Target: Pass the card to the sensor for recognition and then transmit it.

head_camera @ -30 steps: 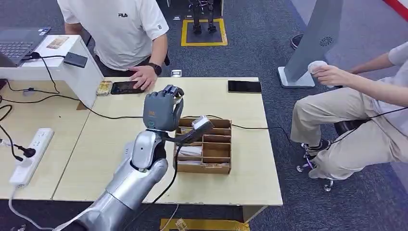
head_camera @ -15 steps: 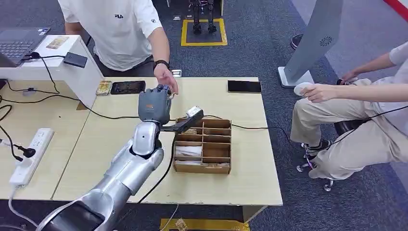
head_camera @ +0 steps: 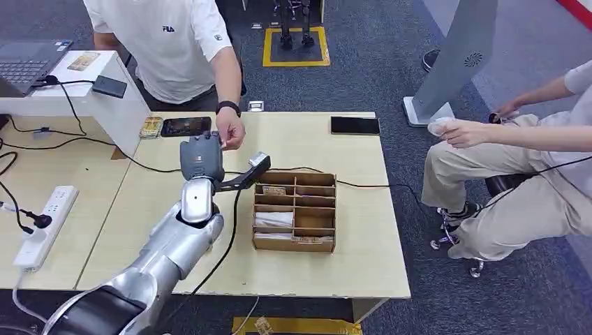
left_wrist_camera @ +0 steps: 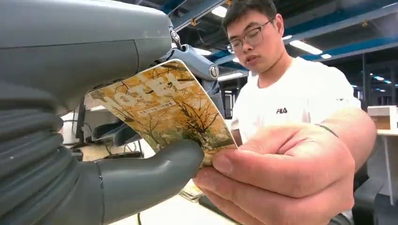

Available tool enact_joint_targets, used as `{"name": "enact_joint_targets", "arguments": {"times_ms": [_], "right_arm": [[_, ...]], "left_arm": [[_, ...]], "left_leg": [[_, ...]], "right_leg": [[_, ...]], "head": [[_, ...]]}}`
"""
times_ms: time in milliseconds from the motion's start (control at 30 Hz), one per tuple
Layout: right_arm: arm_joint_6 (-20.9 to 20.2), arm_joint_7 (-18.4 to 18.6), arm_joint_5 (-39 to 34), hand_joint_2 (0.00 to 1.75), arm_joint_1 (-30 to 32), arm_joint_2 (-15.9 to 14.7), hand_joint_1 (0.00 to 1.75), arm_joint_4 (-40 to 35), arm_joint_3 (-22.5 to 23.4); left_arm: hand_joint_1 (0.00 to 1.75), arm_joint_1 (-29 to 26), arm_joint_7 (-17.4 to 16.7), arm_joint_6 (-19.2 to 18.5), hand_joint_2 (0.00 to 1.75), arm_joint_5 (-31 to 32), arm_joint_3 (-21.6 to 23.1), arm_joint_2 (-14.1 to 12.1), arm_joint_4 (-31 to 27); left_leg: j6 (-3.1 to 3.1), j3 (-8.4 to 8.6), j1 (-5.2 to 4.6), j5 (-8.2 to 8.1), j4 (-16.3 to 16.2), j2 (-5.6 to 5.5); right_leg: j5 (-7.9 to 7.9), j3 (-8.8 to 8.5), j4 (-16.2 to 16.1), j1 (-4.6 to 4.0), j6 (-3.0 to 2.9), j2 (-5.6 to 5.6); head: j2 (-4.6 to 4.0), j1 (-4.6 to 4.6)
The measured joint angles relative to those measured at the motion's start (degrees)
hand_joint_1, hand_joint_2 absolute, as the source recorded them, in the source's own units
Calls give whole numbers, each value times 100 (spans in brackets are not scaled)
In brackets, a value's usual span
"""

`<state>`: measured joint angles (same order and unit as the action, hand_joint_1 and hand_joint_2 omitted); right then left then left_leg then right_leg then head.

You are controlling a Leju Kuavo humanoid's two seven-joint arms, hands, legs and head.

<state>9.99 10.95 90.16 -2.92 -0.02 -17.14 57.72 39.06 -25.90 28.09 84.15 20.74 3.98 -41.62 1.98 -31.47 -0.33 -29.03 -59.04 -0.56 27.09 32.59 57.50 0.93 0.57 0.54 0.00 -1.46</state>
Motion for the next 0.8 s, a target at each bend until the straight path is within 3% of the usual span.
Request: {"name": "enact_joint_targets", "arguments": {"times_ms": [367, 400, 433, 467, 800], "right_arm": [[2, -2, 0, 0, 0, 0, 0, 0, 0], [4, -2, 0, 0, -1, 0, 0, 0, 0], [4, -2, 0, 0, -1, 0, 0, 0, 0], [4, -2, 0, 0, -1, 0, 0, 0, 0], [13, -18, 0, 0, -1, 0, 0, 0, 0]], "left_arm": [[175, -1, 422, 295, 175, -295, -225, 120, 15], [52, -1, 457, 310, 175, -315, -232, 136, 15], [52, -1, 476, 315, 175, -343, -238, 144, 13], [10, -4, 516, 323, 175, -365, -249, 162, 13], [0, -28, 678, 511, 175, -498, -315, 243, -83]], "left_leg": [[1, 0, 0, -1, -1, 0], [1, 0, 0, -1, -1, 0], [1, 0, 0, -1, -1, 0], [1, -1, 0, -1, -1, -1], [1, -1, 0, -1, -1, 0]], "right_leg": [[0, 0, 0, 0, 0, 0], [0, 0, 0, 0, 0, 0], [0, 0, 0, 0, 0, 0], [0, 0, 0, 0, 0, 0], [0, 0, 0, 0, 0, -1]], "head": [[0, 2], [0, 0], [0, 0], [0, 0], [0, 0]]}}
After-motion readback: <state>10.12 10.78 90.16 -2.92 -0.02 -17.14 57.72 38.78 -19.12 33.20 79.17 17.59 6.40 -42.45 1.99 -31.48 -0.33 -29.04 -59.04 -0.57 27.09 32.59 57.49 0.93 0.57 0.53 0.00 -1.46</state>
